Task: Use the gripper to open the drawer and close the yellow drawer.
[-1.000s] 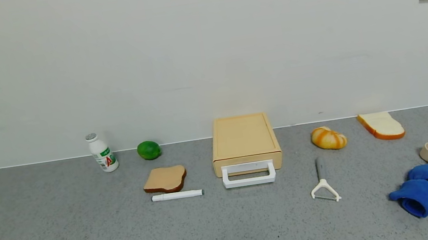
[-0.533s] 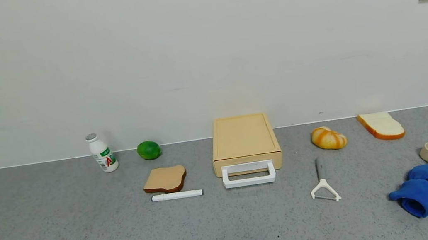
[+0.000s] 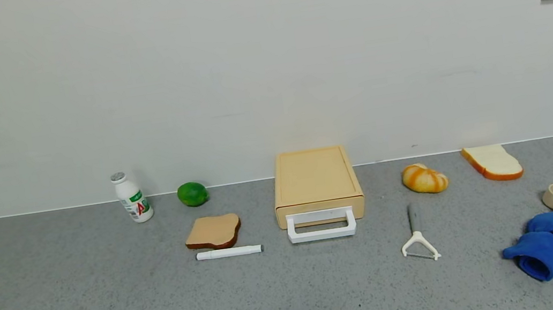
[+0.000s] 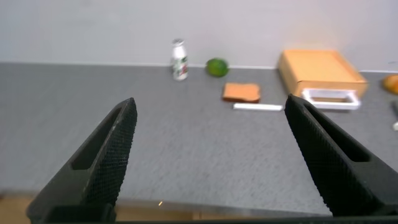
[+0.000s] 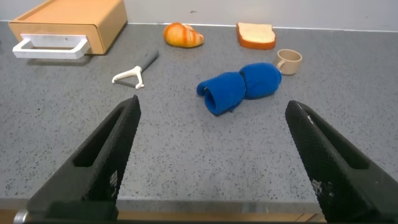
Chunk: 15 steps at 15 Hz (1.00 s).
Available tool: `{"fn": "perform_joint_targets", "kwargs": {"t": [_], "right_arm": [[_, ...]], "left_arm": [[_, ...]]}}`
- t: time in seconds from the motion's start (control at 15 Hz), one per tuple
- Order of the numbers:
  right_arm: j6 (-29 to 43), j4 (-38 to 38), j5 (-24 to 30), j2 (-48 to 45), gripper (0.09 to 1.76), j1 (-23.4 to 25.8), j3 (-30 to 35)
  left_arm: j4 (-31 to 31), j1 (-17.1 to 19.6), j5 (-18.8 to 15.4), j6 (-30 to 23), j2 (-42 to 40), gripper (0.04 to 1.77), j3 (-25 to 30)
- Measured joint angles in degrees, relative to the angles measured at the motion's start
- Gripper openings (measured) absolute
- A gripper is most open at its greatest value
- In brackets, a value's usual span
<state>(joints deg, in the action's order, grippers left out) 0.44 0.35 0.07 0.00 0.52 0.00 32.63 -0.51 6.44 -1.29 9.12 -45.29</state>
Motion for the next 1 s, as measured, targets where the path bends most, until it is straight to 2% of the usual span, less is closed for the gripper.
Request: {"fn": "perform_joint_targets", "kwargs": {"t": [0.13,0.27,0.6,0.73,1.0], "right_arm": [[0.0,0.0,0.0,0.0,1.71,0.0,0.0],[0.0,0.0,0.0,0.0,1.71,0.0,0.0],[0.0,0.0,0.0,0.0,1.71,0.0,0.0],[0.0,0.0,0.0,0.0,1.71,0.0,0.0],[0.0,0.0,0.0,0.0,1.71,0.0,0.0]], "left_arm": [[-6.8,0.3,-4.2,0.4,-3.0,1.72,5.8],[-11.1,0.4,-6.7,1.7,-5.5,1.72,12.4],[-26.2,0.4,-10.2,4.2,-8.7,1.72,33.0],[-30.4,0.4,-10.9,4.5,-8.9,1.72,39.7],[-31.4,0.5,-10.5,4.6,-9.1,1.72,42.3]]}}
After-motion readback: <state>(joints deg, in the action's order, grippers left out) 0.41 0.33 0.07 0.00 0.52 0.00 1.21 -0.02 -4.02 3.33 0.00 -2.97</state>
